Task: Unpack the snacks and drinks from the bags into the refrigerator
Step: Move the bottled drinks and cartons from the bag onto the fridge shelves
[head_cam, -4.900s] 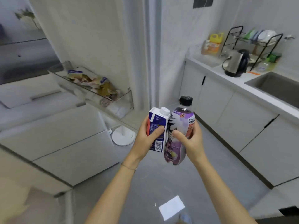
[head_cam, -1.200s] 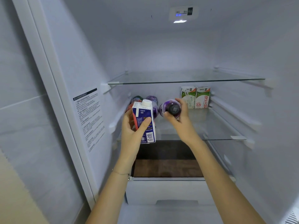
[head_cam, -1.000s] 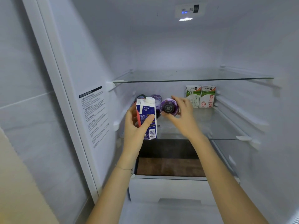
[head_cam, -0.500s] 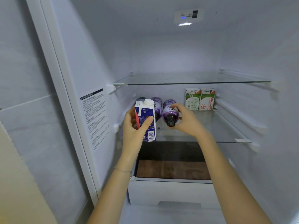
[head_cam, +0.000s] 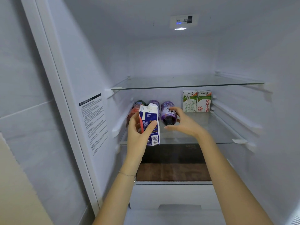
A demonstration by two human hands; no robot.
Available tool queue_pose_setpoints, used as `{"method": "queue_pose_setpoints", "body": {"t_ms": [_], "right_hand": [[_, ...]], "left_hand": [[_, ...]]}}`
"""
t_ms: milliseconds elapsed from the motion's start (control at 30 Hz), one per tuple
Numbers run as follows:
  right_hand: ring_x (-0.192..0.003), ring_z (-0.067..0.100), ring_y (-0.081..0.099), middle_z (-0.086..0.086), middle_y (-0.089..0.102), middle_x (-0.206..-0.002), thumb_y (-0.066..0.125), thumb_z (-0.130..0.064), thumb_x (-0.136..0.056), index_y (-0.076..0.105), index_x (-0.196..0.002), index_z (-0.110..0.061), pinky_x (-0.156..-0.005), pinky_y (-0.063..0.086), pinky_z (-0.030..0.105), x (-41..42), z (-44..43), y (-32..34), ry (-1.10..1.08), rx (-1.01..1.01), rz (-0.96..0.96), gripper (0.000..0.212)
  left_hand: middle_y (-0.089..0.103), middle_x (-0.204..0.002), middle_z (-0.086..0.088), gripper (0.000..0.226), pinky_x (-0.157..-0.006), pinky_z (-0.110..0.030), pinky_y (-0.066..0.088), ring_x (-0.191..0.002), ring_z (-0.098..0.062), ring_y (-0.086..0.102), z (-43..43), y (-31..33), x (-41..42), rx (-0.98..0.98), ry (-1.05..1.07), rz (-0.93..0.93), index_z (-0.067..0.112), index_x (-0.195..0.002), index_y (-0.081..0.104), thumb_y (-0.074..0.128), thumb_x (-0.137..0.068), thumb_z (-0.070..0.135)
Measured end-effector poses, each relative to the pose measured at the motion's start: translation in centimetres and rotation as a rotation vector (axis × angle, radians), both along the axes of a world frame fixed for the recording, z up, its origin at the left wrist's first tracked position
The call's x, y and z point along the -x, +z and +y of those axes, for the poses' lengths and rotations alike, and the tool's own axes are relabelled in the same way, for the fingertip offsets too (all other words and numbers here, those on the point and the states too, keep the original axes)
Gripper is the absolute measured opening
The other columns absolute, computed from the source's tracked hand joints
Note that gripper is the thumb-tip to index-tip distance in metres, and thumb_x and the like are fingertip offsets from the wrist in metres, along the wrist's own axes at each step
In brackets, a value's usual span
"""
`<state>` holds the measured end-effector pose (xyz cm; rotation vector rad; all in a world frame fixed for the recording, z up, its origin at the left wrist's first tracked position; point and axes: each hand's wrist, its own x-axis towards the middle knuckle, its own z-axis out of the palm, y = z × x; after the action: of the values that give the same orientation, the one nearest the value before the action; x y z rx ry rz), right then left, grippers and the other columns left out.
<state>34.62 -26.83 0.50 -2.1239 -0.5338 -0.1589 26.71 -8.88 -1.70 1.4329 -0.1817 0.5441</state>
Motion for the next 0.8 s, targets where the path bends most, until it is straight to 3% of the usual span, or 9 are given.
{"method": "queue_pose_setpoints", "body": {"t_ms": [133, 233, 333, 400, 467, 600, 700, 800], "right_hand": [[-0.12, 0.015, 0.047, 0.006, 0.035, -0.15, 0.076, -0.021, -0.081, 0.026, -0.145, -0.023, -0.095, 0.037, 0.023, 0.1, 0.5, 0.1, -0.004, -0.006, 0.035, 0.081], [-0.138, 0.018, 0.035, 0.002, 0.025, -0.157, 0.071, -0.029, -0.086, 0.025, -0.15, -0.023, -0.102, 0.033, 0.025, 1.0, 0.8, -0.2, -0.048, -0.031, -0.052, 0.078], [-0.128, 0.008, 0.044, 0.0, 0.041, -0.148, 0.06, -0.026, -0.093, 0.034, -0.146, -0.02, -0.099, 0.043, 0.018, 3.4, 1.0, 0.3, 0.04, -0.263, -0.045, 0.059], [-0.116, -0.005, 0.053, -0.009, 0.054, -0.133, 0.053, -0.023, -0.096, 0.04, -0.141, -0.021, -0.085, 0.047, 0.008, 5.2, 1.0, 0.6, 0.11, -0.344, -0.017, 0.047], [-0.104, -0.013, 0.057, -0.019, 0.057, -0.121, 0.051, -0.023, -0.096, 0.044, -0.134, -0.026, -0.078, 0.047, 0.006, 6.6, 1.3, 0.7, 0.166, -0.379, 0.029, 0.039], [-0.104, 0.002, 0.064, -0.008, 0.065, -0.118, 0.052, -0.028, -0.091, 0.051, -0.124, -0.028, -0.08, 0.052, 0.018, 7.9, 1.6, -0.2, 0.167, -0.445, 0.058, 0.033], [-0.101, 0.004, 0.066, -0.007, 0.066, -0.115, 0.052, -0.018, -0.095, 0.051, -0.125, -0.026, -0.078, 0.053, 0.018, 8.3, 0.9, -0.6, 0.122, -0.499, 0.055, 0.031], [-0.1, 0.004, 0.066, -0.01, 0.065, -0.114, 0.056, -0.019, -0.093, 0.05, -0.123, -0.028, -0.08, 0.056, 0.022, 8.3, -0.2, -0.5, 0.065, -0.495, 0.04, 0.032]], "left_hand": [[0.064, -0.126, 0.001, 0.074, -0.089, -0.035, 0.056, -0.11, -0.015, 0.065, -0.1, 0.0, -0.1, -0.039, -0.019, -0.022, 0.021, -0.138, 0.047, 0.08, -0.073, 0.038], [0.063, -0.125, 0.004, 0.066, -0.086, -0.03, 0.057, -0.108, -0.011, 0.065, -0.2, 0.1, 0.2, -0.01, -0.018, -0.029, 0.024, -0.132, 0.047, 0.079, -0.075, 0.035], [0.065, -0.118, 0.007, 0.04, -0.085, -0.028, 0.057, -0.101, -0.006, 0.067, -0.3, 0.3, 0.5, 0.03, -0.054, -0.02, 0.031, -0.118, 0.049, 0.069, -0.084, 0.026], [0.066, -0.12, 0.006, 0.041, -0.086, -0.03, 0.057, -0.104, -0.008, 0.067, -0.4, 0.3, 0.7, 0.018, -0.075, -0.028, 0.032, -0.12, 0.051, 0.066, -0.082, 0.034], [0.066, -0.121, 0.004, 0.042, -0.089, -0.033, 0.056, -0.108, -0.013, 0.066, -0.8, 0.3, 0.8, 0.002, -0.098, -0.025, 0.035, -0.12, 0.055, 0.063, -0.08, 0.044], [0.056, -0.131, 0.001, 0.033, -0.098, -0.039, 0.052, -0.115, -0.015, 0.061, -2.0, 0.0, 0.7, -0.07, -0.106, -0.028, 0.049, -0.113, 0.058, 0.059, -0.082, 0.06], [0.046, -0.135, 0.005, 0.046, -0.104, -0.038, 0.048, -0.122, -0.011, 0.054, -2.6, 0.0, 0.5, -0.166, -0.092, -0.033, 0.037, -0.124, 0.052, 0.052, -0.083, 0.057], [0.047, -0.135, 0.007, 0.049, -0.1, -0.03, 0.05, -0.118, -0.003, 0.054, -3.2, 0.2, 0.5, -0.204, -0.146, -0.038, 0.034, -0.128, 0.047, 0.049, -0.082, 0.052]]}}
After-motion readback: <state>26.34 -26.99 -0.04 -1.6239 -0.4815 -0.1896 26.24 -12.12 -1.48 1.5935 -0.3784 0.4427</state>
